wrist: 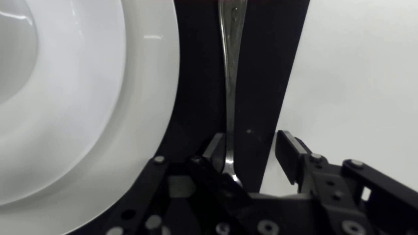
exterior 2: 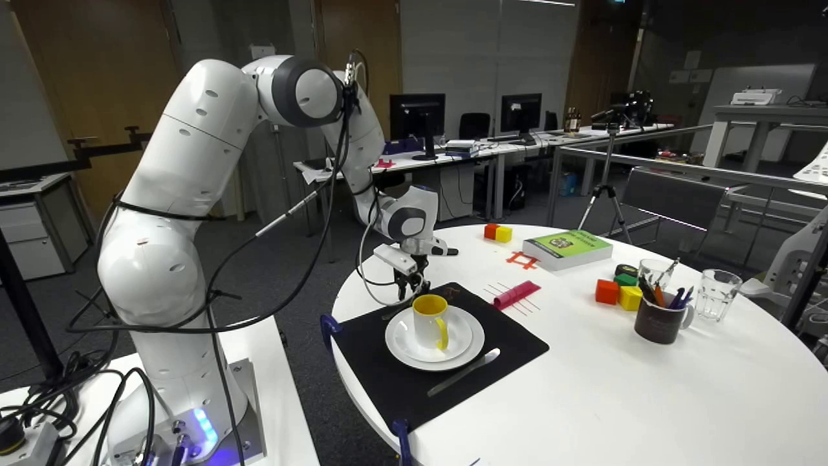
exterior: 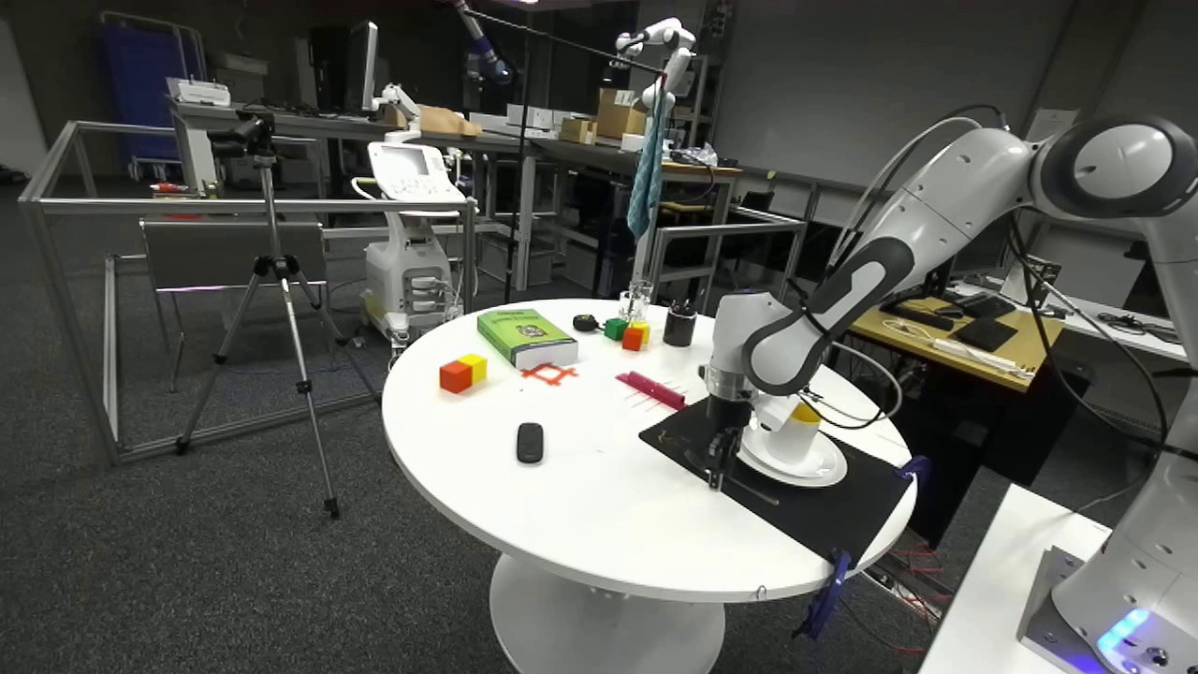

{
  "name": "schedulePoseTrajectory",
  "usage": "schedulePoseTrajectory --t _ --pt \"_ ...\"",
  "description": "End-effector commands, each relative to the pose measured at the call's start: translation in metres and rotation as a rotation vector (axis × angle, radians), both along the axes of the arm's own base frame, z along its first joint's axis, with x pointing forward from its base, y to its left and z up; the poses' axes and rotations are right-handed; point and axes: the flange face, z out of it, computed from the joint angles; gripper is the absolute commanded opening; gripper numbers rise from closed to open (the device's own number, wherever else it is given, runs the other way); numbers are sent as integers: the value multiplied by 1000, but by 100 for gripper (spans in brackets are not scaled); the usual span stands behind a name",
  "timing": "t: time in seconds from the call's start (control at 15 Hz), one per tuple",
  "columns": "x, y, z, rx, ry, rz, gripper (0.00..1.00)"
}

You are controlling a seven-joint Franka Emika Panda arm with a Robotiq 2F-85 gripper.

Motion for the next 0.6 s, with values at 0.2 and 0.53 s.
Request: schedulePoseTrajectory --t 0.2,0.53 --pt "-1 5 17 -62 15 11 1" --pt "-3 14 38 -112 5 11 1"
